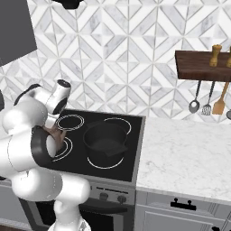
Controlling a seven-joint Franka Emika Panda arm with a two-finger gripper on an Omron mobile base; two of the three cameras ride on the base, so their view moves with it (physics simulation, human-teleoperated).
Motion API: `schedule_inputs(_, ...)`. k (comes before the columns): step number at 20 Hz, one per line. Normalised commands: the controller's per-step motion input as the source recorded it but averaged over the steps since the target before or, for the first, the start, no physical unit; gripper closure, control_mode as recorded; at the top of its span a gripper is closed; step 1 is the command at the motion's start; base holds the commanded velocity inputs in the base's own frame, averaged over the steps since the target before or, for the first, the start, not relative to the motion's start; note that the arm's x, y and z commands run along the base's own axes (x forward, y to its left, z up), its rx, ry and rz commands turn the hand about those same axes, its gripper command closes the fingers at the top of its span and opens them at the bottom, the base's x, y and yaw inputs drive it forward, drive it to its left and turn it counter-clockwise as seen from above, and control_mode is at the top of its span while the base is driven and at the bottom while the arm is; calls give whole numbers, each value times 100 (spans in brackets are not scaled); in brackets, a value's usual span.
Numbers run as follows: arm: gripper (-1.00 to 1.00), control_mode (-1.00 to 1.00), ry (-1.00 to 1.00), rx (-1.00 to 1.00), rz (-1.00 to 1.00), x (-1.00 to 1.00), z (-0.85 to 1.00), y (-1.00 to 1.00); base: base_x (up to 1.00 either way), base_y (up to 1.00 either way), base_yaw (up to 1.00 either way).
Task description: Pick the kettle from the counter and place it on a stove burner. Then turn the burner on.
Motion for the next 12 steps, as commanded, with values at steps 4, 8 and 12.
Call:
schedule_inputs(4, 100, -100, -8, 0, 0, -13, -1, 5, 0, 0, 0)
schedule_inputs(8, 100, -100, -17, 3, -4, -6, -1, 0, 0, 0, 0)
schedule_inputs(12, 100, -100, -7, 20, -11, 1, -8, 3, 0, 0, 0)
